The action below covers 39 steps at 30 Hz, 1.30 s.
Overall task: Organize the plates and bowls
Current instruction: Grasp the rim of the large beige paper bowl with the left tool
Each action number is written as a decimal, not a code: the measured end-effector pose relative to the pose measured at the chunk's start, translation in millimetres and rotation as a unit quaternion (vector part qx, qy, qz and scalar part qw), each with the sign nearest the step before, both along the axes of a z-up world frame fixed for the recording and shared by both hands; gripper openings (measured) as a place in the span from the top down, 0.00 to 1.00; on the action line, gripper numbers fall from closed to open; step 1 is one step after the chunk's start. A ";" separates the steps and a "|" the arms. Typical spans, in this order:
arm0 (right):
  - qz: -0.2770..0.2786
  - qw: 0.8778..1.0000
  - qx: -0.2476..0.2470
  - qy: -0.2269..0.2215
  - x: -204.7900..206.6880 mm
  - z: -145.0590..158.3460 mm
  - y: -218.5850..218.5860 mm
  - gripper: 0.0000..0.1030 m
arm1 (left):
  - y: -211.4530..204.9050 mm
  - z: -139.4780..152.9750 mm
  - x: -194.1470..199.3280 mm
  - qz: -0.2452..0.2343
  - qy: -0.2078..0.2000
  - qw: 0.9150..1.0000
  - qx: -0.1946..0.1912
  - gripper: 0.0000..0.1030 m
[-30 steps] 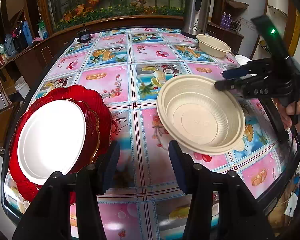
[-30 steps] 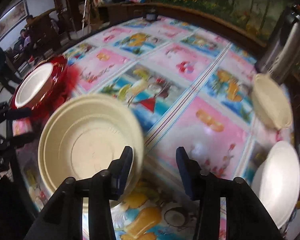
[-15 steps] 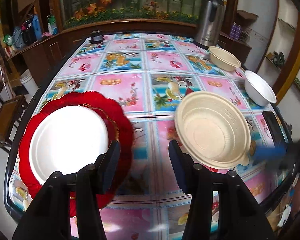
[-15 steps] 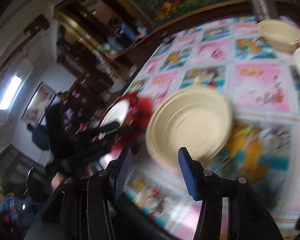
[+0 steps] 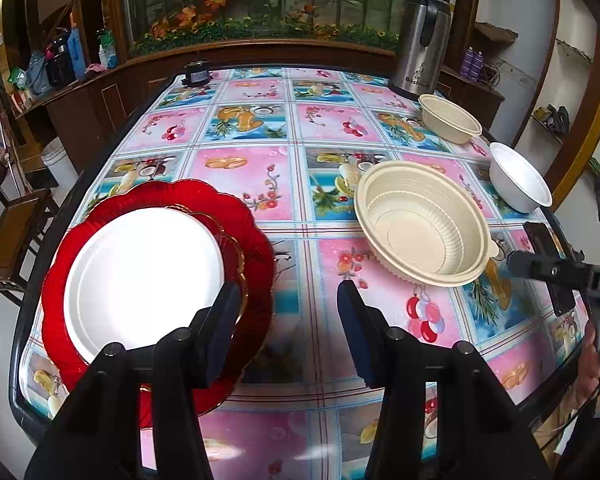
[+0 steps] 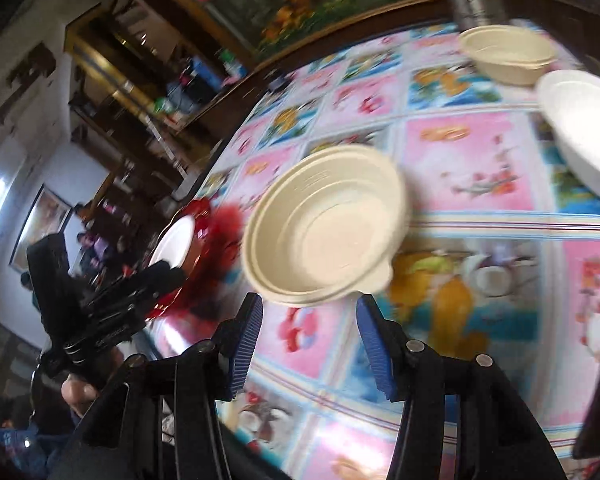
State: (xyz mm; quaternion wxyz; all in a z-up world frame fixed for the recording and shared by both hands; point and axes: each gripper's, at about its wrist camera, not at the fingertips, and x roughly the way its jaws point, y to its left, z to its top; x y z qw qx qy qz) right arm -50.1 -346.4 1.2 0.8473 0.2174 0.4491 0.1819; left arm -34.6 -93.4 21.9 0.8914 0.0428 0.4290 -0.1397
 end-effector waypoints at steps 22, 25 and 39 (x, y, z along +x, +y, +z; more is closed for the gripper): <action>-0.095 0.995 -0.005 -0.030 19.5 7.6 -51.9 0.68 | -54.6 0.4 66.6 -0.014 0.072 0.997 -0.016 0.56; -0.096 0.995 -0.005 -0.014 32.9 -0.8 -51.9 0.77 | -56.5 -6.1 71.5 -0.008 0.076 0.997 -0.011 0.60; -0.076 0.997 -0.013 0.008 47.2 -25.2 -31.3 0.86 | -70.5 -30.7 72.1 -0.030 0.089 0.995 -0.013 0.80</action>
